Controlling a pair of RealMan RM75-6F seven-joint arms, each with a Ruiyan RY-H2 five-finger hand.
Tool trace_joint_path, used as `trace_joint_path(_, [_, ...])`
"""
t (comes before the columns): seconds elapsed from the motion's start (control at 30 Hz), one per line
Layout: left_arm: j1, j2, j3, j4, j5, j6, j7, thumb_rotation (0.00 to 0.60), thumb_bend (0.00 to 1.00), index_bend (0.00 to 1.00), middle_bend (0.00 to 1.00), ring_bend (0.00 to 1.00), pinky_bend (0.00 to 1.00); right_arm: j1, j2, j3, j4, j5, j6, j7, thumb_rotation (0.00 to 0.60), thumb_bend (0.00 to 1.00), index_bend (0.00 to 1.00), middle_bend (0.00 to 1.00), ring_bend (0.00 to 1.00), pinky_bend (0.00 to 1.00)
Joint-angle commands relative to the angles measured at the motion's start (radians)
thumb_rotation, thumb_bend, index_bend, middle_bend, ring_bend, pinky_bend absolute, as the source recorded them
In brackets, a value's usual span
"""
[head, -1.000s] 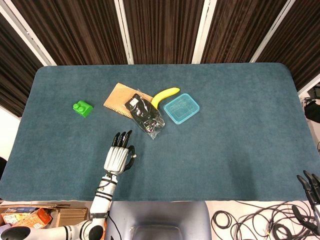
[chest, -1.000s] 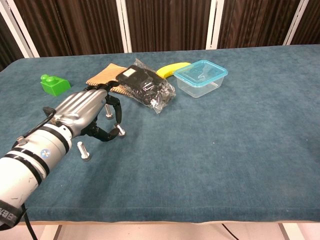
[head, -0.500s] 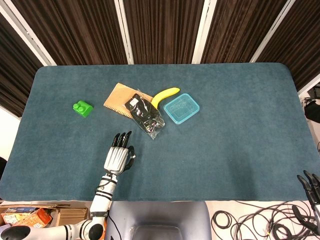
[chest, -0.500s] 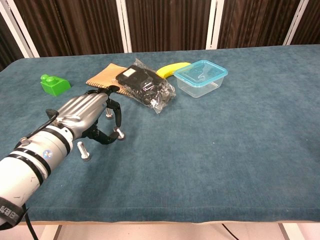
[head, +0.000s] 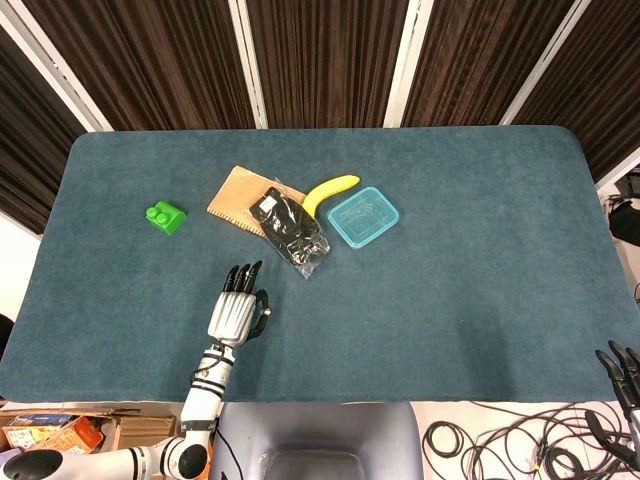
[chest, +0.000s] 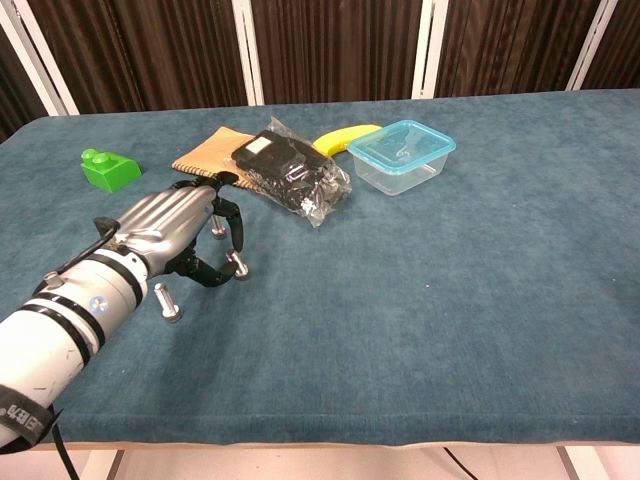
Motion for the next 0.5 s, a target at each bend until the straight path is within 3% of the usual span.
trace_joint_path(0.03, [-0.001, 0.0, 0.0, 0.002, 0.0, -0.002, -0.005, 0.6, 0.35, 0.53, 0.02, 0.0, 0.0, 0.0, 0.0, 0.001, -0.001, 0.001, -0.001, -0.001, 0.6, 0.29, 0.0, 0.0, 0.0, 0.04])
trace_joint_path(0.4, [-0.002, 0.009, 0.009, -0.009, 0.029, 0.013, -0.026, 0.6, 0.34, 0.44, 0.02, 0.0, 0.0, -0.001, -0.001, 0.001, -0.001, 0.001, 0.0, -0.002, 0.6, 0.29, 0.0, 0.0, 0.0, 0.04])
trace_joint_path(0.5, [0.01, 0.034, 0.023, -0.057, 0.064, 0.04, -0.04, 0.6, 0.34, 0.37, 0.01, 0.0, 0.0, -0.002, -0.001, 0.001, 0.001, 0.001, 0.003, -0.001, 0.6, 0.29, 0.0, 0.0, 0.0, 0.04])
